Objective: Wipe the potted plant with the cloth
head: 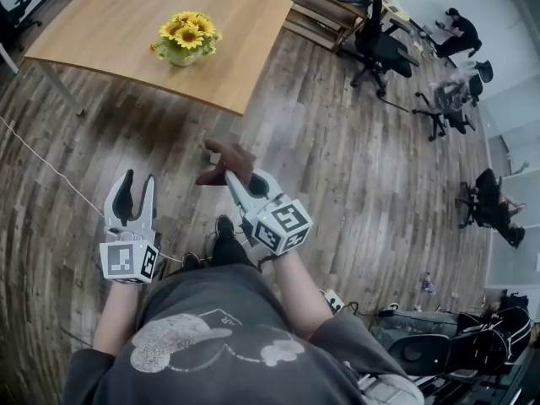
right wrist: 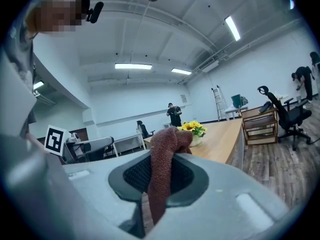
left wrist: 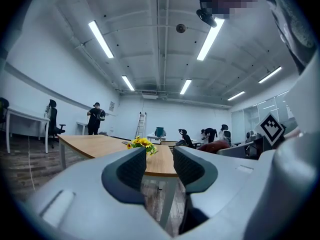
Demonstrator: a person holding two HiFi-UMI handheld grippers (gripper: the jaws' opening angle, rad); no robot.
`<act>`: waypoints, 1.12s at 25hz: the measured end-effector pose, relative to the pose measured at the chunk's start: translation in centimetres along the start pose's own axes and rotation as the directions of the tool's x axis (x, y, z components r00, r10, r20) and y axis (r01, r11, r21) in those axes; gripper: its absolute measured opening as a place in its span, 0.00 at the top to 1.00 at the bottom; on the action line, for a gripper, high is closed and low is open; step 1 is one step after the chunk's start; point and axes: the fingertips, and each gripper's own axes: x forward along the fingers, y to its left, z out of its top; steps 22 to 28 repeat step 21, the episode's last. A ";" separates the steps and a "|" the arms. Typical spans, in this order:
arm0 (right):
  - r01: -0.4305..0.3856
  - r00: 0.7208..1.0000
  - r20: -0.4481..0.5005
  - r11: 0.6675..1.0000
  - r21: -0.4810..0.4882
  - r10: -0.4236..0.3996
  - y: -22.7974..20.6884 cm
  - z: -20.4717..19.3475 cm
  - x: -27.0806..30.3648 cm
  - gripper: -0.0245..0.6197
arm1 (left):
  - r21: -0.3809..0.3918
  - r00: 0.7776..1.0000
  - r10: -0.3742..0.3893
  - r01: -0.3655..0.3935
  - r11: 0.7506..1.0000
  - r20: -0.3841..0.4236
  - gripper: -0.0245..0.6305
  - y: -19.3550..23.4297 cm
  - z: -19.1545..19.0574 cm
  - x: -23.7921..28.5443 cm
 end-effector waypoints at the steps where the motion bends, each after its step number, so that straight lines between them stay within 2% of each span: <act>1: 0.003 1.000 -0.001 1.000 -0.004 -0.003 0.4 -0.2 -0.1 0.89 | -0.001 1.000 -0.006 0.006 1.000 0.000 0.68 0.1 -0.1 -0.4; 4: 0.007 1.000 -0.006 1.000 -0.011 -0.007 1.5 -0.5 -0.3 0.89 | -0.009 1.000 -0.027 0.027 1.000 -0.004 0.84 0.0 0.1 -1.5; 7: 0.009 1.000 -0.006 1.000 -0.014 -0.009 2.4 -0.7 -0.3 0.89 | -0.012 1.000 -0.022 0.022 1.000 -0.006 0.93 0.4 -0.1 -2.5; 12: 0.004 1.000 0.004 1.000 -0.001 -0.004 4.1 -0.9 -0.2 0.89 | -0.002 0.999 -0.025 0.025 1.000 -0.041 0.93 0.9 -1.2 -3.7; 16: 0.043 0.994 -0.094 0.988 -0.147 -0.058 4.6 -2.3 -0.1 0.89 | -0.001 0.998 -0.024 0.024 1.000 -0.060 0.93 1.0 -1.5 -4.6; 21: 0.050 0.993 -0.100 0.993 -0.109 -0.061 5.1 -2.9 0.0 0.89 | -0.016 0.998 -0.018 0.017 1.000 -0.065 0.93 1.9 -1.9 -5.4; 28: 0.050 0.993 -0.100 0.993 -0.109 -0.061 5.1 -2.9 0.0 0.89 | -0.016 0.998 -0.018 0.017 1.000 -0.065 0.93 1.9 -1.9 -5.4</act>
